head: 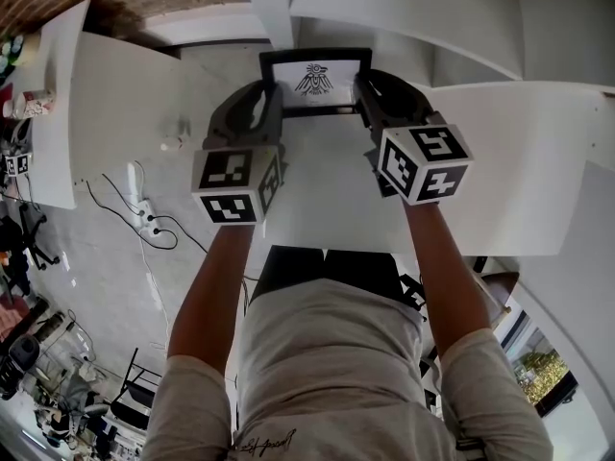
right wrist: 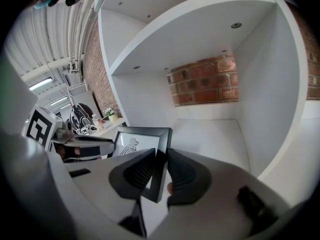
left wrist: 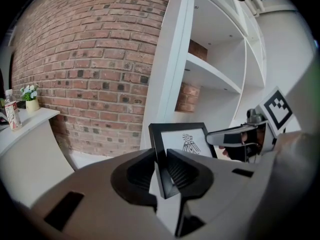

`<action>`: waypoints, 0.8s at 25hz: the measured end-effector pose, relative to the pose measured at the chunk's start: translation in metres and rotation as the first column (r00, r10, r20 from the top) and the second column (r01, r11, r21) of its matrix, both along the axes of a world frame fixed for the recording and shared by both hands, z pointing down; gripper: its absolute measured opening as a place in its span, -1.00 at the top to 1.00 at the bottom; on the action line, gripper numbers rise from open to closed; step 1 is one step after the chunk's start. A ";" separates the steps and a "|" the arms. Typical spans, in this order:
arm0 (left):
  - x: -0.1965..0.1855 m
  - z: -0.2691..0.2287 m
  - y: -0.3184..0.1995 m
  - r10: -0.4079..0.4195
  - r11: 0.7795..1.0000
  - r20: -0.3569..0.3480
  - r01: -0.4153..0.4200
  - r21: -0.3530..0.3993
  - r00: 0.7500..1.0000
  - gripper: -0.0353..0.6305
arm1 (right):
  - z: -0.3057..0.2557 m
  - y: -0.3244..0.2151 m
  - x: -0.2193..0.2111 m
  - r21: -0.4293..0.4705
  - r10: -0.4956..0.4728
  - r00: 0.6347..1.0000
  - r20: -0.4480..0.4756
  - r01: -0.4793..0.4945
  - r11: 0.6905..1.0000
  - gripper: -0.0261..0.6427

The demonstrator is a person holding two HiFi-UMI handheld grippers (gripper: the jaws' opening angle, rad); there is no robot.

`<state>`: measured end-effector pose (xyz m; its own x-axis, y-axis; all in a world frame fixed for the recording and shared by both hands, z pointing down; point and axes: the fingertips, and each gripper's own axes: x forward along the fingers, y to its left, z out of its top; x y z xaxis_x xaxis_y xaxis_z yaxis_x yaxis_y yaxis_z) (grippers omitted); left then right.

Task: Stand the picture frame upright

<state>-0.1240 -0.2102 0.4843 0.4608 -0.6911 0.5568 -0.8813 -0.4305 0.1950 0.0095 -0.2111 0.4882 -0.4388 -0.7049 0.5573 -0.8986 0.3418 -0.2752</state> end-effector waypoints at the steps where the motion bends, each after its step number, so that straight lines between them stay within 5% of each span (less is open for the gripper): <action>1: 0.000 0.002 -0.001 -0.007 1.000 0.002 0.007 -0.001 1.000 0.64 | 0.002 -0.001 0.001 -0.001 0.006 1.000 0.000 -0.006 1.000 0.66; 8: 0.004 0.014 -0.006 -0.063 0.998 0.028 0.063 0.006 0.998 0.65 | 0.010 -0.005 0.005 -0.004 0.047 0.999 -0.001 -0.047 0.999 0.67; 20: 0.005 0.021 -0.019 -0.032 0.999 0.071 0.031 0.015 0.997 0.67 | 0.017 -0.010 0.006 -0.001 0.064 0.998 -0.006 -0.064 0.998 0.68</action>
<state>-0.1192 -0.2294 0.5056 0.3981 -0.7123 0.5781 -0.9059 -0.4044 0.1256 0.0158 -0.2210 0.5048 -0.3891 -0.7307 0.5610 -0.9204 0.2829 -0.2699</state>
